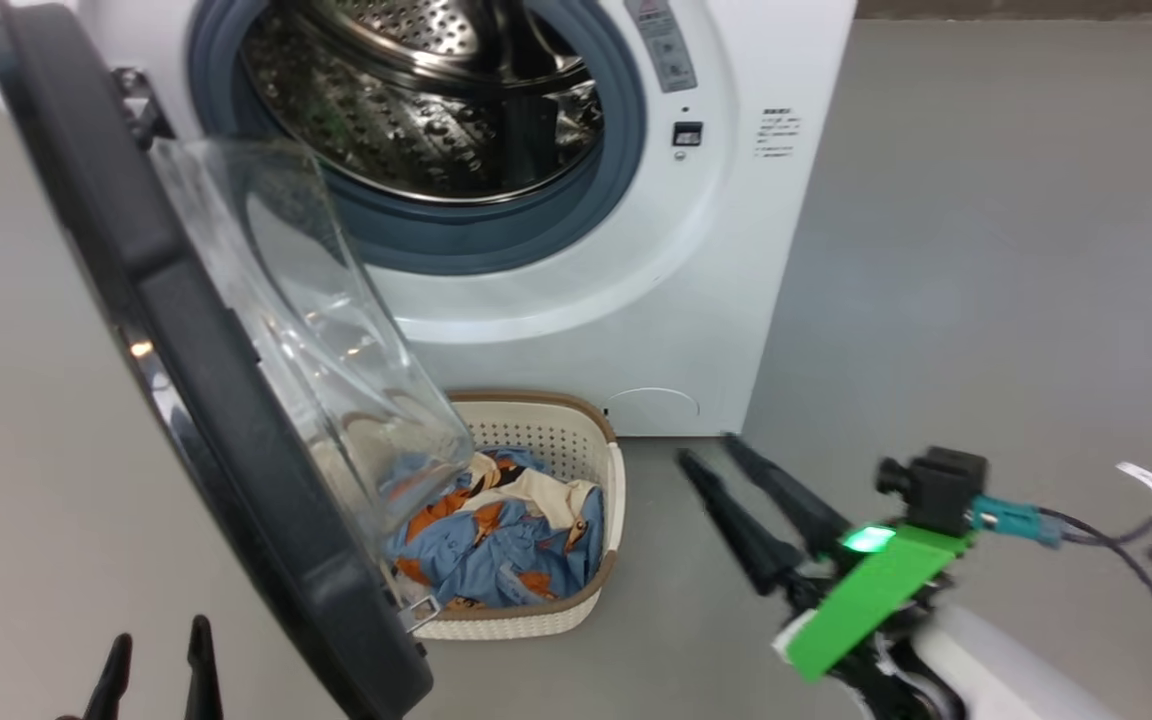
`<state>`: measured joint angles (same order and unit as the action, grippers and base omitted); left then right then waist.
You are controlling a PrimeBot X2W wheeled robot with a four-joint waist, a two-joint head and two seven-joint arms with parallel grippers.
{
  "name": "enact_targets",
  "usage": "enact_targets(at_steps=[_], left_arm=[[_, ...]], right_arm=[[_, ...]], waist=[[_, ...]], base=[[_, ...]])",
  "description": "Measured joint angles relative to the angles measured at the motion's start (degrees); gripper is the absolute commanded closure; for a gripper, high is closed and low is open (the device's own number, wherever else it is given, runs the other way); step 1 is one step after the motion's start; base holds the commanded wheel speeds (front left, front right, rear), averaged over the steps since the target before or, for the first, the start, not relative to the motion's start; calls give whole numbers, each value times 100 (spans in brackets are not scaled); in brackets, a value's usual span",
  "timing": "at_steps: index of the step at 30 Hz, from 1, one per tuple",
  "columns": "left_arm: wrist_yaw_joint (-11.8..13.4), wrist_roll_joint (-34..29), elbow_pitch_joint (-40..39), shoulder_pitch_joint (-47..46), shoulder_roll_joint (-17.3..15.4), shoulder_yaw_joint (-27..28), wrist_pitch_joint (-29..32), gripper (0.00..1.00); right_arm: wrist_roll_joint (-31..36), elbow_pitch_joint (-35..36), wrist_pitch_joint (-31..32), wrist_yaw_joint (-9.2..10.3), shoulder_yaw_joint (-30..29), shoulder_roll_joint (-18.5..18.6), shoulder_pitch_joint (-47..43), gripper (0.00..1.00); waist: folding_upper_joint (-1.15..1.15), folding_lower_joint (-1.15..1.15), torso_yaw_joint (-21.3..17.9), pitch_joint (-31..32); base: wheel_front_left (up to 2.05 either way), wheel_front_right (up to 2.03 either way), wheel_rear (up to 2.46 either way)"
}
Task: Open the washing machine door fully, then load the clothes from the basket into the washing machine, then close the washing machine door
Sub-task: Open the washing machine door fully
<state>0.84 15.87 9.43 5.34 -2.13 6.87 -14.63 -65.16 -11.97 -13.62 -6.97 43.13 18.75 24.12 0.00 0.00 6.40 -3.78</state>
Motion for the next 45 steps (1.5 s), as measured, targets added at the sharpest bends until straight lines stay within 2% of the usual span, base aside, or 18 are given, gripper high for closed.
enact_targets(at_steps=[2, 6, 10, 13, 23, 31, 45], left_arm=[[-2, -8, -3, 47, -1, 64, 0, 0], [-9, -48, -23, 69, 0, 125, 0, 0], [-10, -79, -69, 219, -1, 213, 1, 0], [-31, -103, -77, 315, -1, 293, 1, 0], [-60, -104, -83, 427, -1, 455, 1, 0], [-68, -103, -110, 508, -1, 512, 1, 0], [-68, -103, -111, 526, -1, 511, 1, 0]], right_arm=[[393, -229, -65, 0, -166, 130, -129, 0], [1591, -154, -69, 0, -1601, 18, -697, 0], [2769, 73, -70, 0, -2635, -347, -1523, 0], [3365, 245, -69, 0, -3284, -660, -2040, 0], [4760, 523, -70, 0, -4621, -1178, -2910, 0], [5047, 511, -70, 0, -4968, -1348, -3122, 0], [5057, 441, -70, 0, -5000, -1348, -3121, 0]], waist=[[0, 0, -69, 43], [0, 0, -161, 162], [0, 0, -255, 266], [0, 0, -340, 314], [0, 0, -557, 476], [0, 0, -691, 491], [0, 0, -711, 461]], base=[[0, 0, 0], [0, 0, 0], [0, 0, 0], [0, 0, 0], [0, 0, 0], [0, 0, 0], [0, 0, 0]])
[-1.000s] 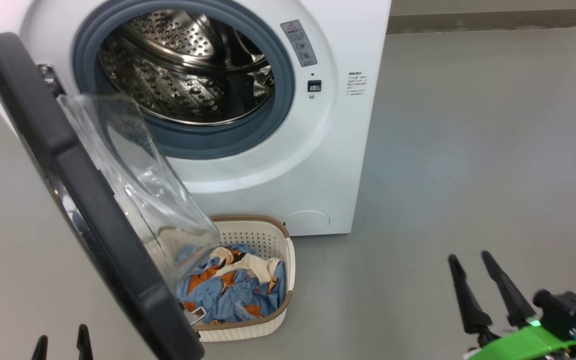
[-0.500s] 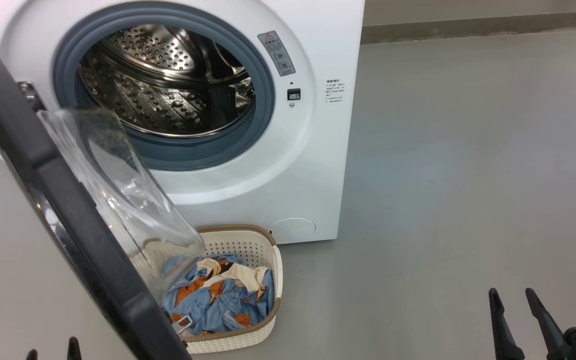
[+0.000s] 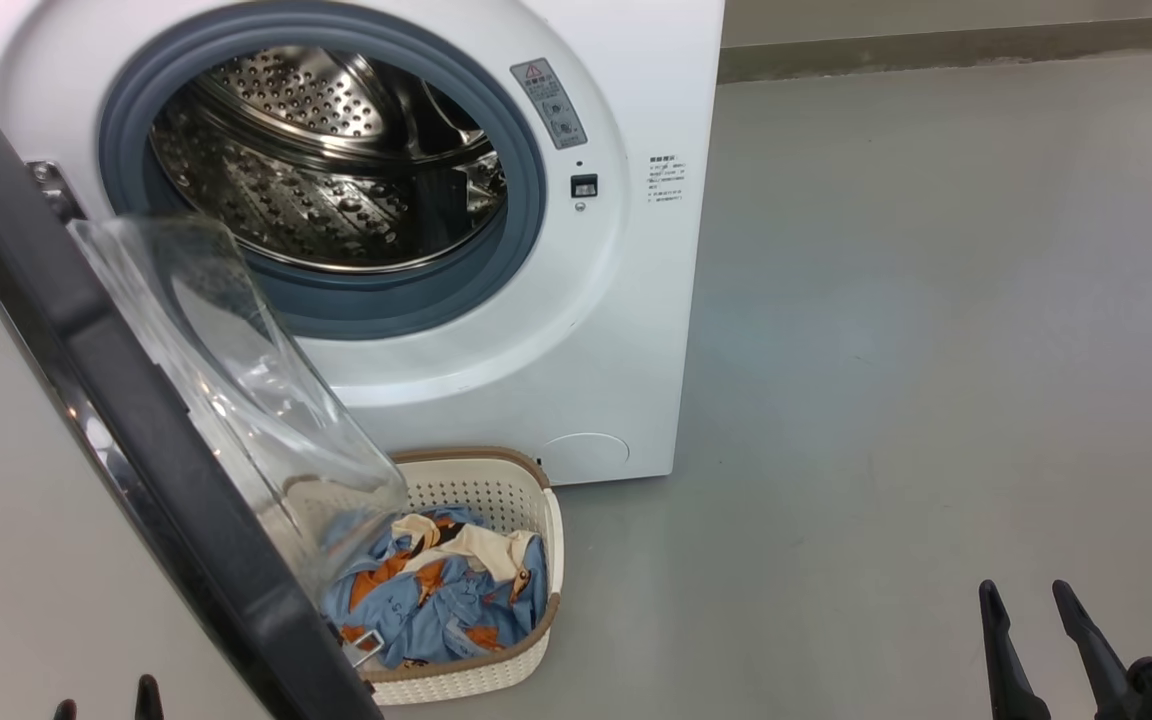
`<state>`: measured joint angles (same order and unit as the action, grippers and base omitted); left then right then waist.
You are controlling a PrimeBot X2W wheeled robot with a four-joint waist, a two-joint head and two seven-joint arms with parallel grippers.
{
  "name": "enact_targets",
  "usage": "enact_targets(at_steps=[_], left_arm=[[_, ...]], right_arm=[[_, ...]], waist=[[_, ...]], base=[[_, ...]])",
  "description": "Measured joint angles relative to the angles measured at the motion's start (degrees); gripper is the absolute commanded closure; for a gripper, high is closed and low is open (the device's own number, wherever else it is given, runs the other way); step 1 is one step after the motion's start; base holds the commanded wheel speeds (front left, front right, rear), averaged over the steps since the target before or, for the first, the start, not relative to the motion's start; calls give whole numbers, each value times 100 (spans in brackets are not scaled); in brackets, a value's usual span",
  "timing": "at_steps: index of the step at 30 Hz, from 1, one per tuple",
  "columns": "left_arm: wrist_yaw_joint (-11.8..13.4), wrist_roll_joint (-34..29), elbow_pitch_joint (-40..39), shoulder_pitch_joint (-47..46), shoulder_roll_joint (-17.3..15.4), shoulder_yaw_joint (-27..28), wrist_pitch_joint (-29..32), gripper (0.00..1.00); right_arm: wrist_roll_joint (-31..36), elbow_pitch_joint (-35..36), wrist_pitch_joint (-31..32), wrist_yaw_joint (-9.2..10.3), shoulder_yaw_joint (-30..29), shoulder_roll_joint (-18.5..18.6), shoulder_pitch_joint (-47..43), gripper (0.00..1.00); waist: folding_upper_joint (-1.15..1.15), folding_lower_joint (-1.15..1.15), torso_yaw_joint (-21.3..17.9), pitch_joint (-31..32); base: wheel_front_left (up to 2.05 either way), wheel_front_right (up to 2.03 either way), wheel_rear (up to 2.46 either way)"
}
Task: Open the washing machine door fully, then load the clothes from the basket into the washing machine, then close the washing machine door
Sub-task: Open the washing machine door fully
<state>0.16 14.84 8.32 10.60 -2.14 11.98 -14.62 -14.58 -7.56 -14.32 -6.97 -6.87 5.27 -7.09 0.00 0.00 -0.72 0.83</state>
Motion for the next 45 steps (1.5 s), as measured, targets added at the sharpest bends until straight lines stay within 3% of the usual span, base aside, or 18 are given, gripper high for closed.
enact_targets(at_steps=[1, 2, 4, 14, 19, 23, 26, 27, 30, 34, 38, 42, 45], left_arm=[[4, -1, 1, 0, 0, 1, 0, 13], [9, -4, 1, 0, 0, 1, 0, 47], [11, -16, 2, 0, 0, 1, 0, 100], [19, 15, 9, -2, 0, 49, -1, 100], [236, 170, -190, -9, 3, 291, 0, 100], [479, 255, -797, -107, 5, 683, -1, 100], [644, 308, -1670, -272, 7, 846, -2, 100], [644, 308, -1670, -272, 7, 846, -2, 100], [675, 252, -2675, -420, 1, 751, -3, 100], [594, -34, -3888, -570, -3, -5, -9, 100], [338, -136, -4545, -727, -15, -1337, 232, 100], [320, -51, -4609, -844, -26, -2763, 717, 100], [495, 175, -4147, -734, -44, -3411, 1111, 100]], right_arm=[[0, 0, 0, 0, 1, 0, 1, 0], [0, -1, 0, 0, 2, 0, 1, 0], [0, -1, 0, 0, 3, 0, 1, 0], [0, 1, 0, 0, 1, 0, 2, 0], [1, 1, 0, 0, -3, 0, 3, 0], [1, 0, 0, 0, -3, 0, 3, 0], [1, 5, 0, 0, -11, 1, 2, 0], [1, 5, 0, 0, -11, 1, 2, 0], [2, 8, 0, 0, -22, 3, -1, 0], [13, 7, 0, 0, -41, 3, -3, 0], [43, 4, 0, 0, -25, -16, -5, 0], [42, -5, 1, 0, 33, -60, -5, 0], [42, -13, 1, 0, 57, -100, -4, 0]], waist=[[0, 0, 3, -3], [0, 0, 6, -5], [0, 0, 11, -7], [0, 0, 47, -12], [0, 0, 81, -17], [0, 0, 114, -11], [0, 0, 143, 3], [0, 0, 143, 3], [0, 0, 189, 16], [0, 0, 265, 34], [0, 0, 366, 37], [0, 0, 438, 15], [0, 0, 452, -20]], base=[[0, 0, 0], [0, 0, 0], [0, 0, 0], [0, 0, 0], [0, 0, 0], [0, 0, 0], [0, 0, 0], [0, 0, 0], [0, 0, 0], [0, 0, 0], [0, 0, 0], [0, 0, 0], [0, 0, 0]])
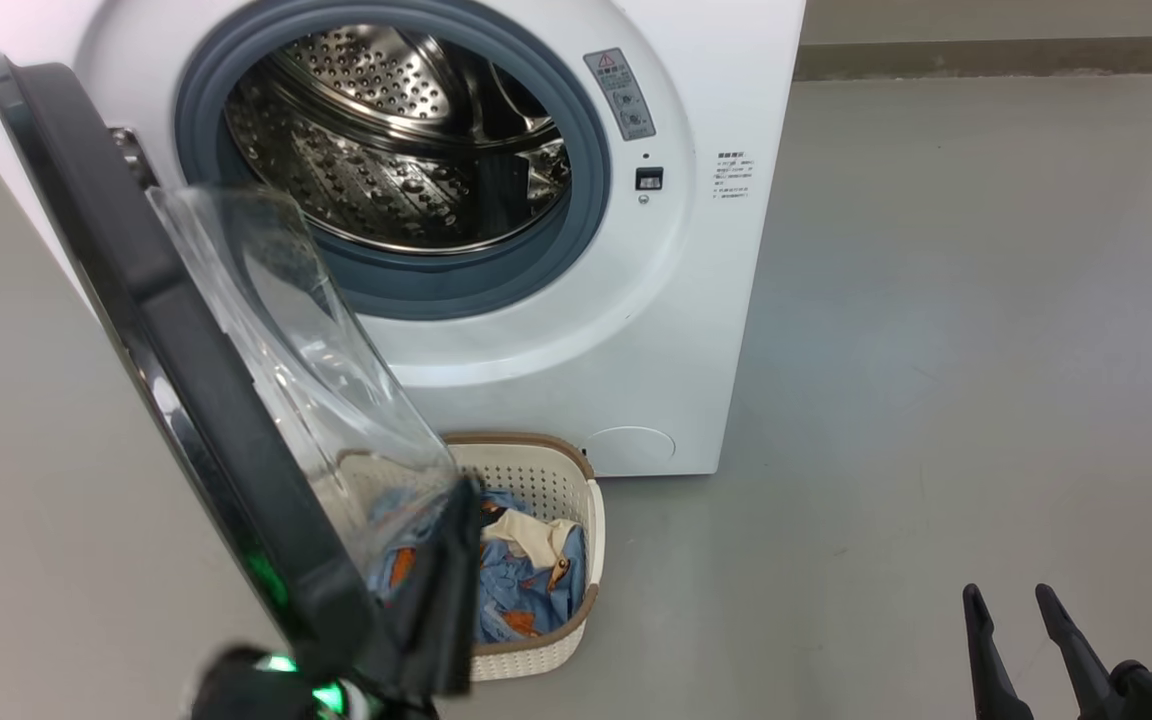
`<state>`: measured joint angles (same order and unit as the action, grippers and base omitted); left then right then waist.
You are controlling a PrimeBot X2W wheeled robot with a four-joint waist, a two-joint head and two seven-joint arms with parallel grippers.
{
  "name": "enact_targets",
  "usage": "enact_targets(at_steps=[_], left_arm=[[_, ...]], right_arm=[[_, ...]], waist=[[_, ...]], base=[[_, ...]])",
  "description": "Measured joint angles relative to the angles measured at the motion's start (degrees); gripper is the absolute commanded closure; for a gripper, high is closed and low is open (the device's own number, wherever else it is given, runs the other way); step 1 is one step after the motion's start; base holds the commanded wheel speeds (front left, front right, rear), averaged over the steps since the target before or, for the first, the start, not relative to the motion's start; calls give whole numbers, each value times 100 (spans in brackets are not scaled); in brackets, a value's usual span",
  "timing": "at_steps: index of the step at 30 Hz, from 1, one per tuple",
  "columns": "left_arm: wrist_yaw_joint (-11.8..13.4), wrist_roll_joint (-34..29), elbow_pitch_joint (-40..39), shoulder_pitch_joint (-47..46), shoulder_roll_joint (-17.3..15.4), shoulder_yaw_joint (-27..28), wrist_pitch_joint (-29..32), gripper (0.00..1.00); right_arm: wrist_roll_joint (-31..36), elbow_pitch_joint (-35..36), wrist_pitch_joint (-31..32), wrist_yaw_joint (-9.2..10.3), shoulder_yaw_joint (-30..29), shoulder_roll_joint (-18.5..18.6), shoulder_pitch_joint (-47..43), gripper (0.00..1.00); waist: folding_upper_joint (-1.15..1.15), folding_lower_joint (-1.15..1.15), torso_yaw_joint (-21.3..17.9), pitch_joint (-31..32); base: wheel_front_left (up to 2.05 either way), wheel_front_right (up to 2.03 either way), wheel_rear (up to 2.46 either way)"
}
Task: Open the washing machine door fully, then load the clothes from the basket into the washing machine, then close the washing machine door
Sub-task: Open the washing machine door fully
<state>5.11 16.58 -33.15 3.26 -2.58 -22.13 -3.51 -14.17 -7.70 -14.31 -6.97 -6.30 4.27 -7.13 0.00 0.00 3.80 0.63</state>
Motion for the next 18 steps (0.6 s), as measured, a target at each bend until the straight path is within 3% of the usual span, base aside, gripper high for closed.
enact_targets(at_steps=[7, 18], left_arm=[[348, 178, 980, 390, -34, -265, 352, 100], [788, 35, 1477, 348, -56, -9, 357, 100]], right_arm=[[-2, -12, -1, 0, -12, -35, -2, 0], [-2, -12, -1, 0, 4, -41, 3, 0]], waist=[[0, 0, 78, -81], [0, 0, 227, -271]], base=[[0, 0, 0], [0, 0, 0]])
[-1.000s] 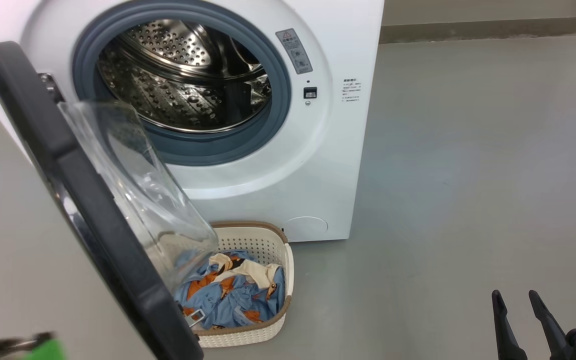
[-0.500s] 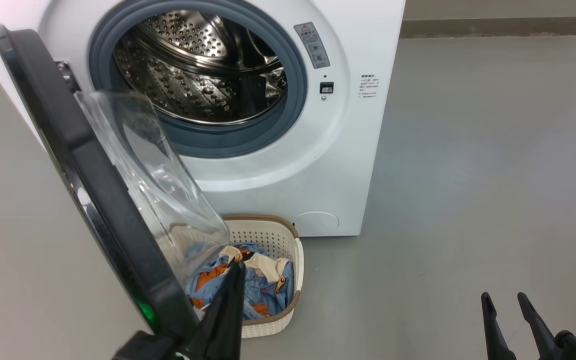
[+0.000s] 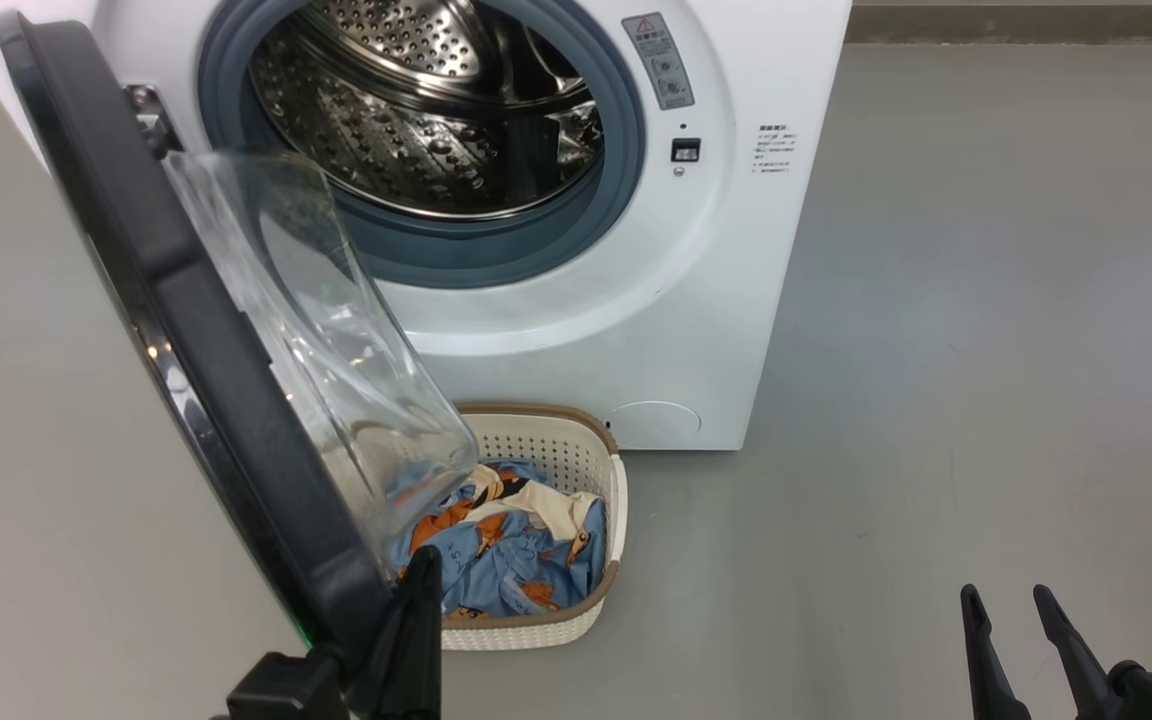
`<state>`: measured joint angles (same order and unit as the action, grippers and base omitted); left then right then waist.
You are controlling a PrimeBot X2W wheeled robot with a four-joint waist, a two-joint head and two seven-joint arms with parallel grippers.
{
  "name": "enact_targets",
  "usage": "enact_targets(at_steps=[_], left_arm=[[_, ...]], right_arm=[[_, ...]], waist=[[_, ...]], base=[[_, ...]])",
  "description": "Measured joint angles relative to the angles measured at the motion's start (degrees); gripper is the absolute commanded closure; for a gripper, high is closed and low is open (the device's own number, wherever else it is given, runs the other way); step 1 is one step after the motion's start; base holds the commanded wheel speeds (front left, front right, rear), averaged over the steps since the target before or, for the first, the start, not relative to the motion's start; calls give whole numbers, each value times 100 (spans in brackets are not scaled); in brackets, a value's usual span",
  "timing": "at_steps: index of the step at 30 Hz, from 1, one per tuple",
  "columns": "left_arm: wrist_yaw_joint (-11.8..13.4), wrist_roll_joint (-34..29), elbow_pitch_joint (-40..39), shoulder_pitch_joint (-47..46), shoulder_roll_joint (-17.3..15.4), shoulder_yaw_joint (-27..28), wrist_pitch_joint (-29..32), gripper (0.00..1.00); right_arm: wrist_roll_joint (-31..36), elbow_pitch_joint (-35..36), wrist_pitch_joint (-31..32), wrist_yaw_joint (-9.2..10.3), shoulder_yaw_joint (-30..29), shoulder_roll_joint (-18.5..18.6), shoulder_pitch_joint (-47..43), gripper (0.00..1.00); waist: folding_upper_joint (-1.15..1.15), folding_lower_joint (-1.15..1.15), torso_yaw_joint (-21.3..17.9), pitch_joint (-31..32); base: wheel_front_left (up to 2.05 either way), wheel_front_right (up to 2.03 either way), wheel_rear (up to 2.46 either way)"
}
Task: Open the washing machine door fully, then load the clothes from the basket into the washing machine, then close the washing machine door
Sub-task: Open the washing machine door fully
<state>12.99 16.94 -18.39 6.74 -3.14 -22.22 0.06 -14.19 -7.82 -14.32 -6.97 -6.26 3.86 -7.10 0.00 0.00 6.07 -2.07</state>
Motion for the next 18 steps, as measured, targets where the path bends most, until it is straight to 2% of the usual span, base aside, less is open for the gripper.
enact_targets(at_steps=[7, 18], left_arm=[[237, -92, 16, -28, 2, 45, 2, 100], [349, -52, 16, -91, 25, 94, -68, 100]], right_arm=[[-1, 0, 0, 0, -1, -16, 0, 0], [-8, -21, 0, 0, 3, -25, 10, 0]], waist=[[0, 0, 111, -62], [0, 0, 469, -106]], base=[[0, 0, 0], [0, 0, 0]])
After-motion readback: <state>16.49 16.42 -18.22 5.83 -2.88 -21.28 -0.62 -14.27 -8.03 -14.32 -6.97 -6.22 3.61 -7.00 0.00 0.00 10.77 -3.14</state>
